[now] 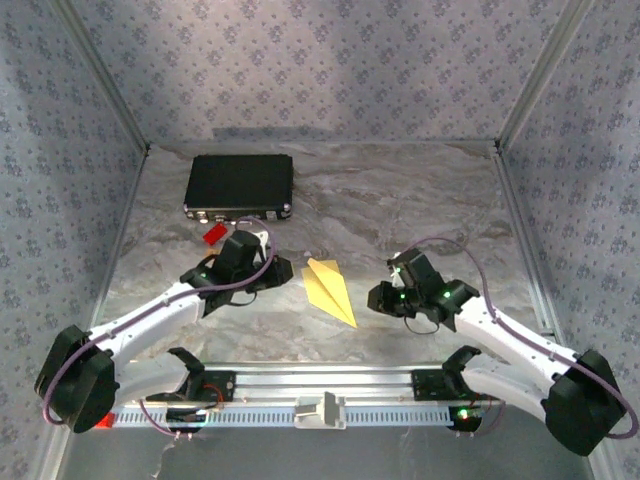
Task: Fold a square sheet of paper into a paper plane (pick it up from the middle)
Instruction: Fourth fold the wing at the center of the table.
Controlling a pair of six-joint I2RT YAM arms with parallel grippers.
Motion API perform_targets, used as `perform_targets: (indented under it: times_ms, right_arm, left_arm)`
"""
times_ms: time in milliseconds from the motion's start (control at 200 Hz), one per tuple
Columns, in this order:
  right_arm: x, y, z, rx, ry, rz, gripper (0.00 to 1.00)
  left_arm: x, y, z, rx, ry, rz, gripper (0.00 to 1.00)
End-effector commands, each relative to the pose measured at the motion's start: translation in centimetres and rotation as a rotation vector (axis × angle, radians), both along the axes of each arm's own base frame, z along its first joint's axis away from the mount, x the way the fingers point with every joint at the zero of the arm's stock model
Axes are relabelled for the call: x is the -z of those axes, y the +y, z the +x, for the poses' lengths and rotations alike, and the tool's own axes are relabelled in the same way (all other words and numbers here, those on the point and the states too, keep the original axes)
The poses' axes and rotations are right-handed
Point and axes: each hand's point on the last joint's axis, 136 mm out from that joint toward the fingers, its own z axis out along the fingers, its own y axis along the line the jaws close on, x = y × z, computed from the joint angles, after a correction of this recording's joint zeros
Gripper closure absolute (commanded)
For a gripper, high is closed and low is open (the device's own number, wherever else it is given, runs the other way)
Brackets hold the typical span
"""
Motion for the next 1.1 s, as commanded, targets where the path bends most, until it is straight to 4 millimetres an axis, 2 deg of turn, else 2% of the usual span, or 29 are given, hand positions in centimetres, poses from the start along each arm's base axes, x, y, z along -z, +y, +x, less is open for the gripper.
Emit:
perform_targets:
  times_ms: [0,150,375,545,625,790,889,1094]
  right_arm:
    - [-0.2,-0.9,0.2,0.088,0.016,-0.004,0.78]
    - [-0.4,-0.7,0.9,0.141,-0.001,0.026,0.77]
    - [0.2,-0.4,1.1,0.157,0.004,0.032,0.76]
    - [0.6,1.7,1.9,0.131,0.012,0.102,0.75]
    - [0.7,3.2,2.0,0.084,0.017,0.125,0.75]
    - [2.6,4.6,2.2,0.129,0.067,0.159,0.76]
    - [4.1,4.0,1.9,0.162,0.093,0.113,0.76]
    - [4.7,3.0,1.0,0.189,0.106,0.126,0.74]
  left_arm:
    - [-1.6,-1.5,-0.1,0.099,-0.028,-0.032,0.83]
    - [-1.2,-1.9,-0.3,0.141,-0.022,-0.023,0.83]
    - [-0.6,-3.1,0.3,0.164,0.006,-0.046,0.83]
    - [0.1,-4.0,1.7,0.161,0.034,-0.039,0.84]
    - [1.3,-4.7,2.4,0.153,0.069,-0.036,0.85]
    - [2.4,-7.0,3.9,0.157,0.142,-0.075,0.86]
    - [3.3,-8.4,4.7,0.174,0.175,-0.084,0.87]
    - [5.9,-9.8,5.2,0.2,0.246,-0.078,0.9]
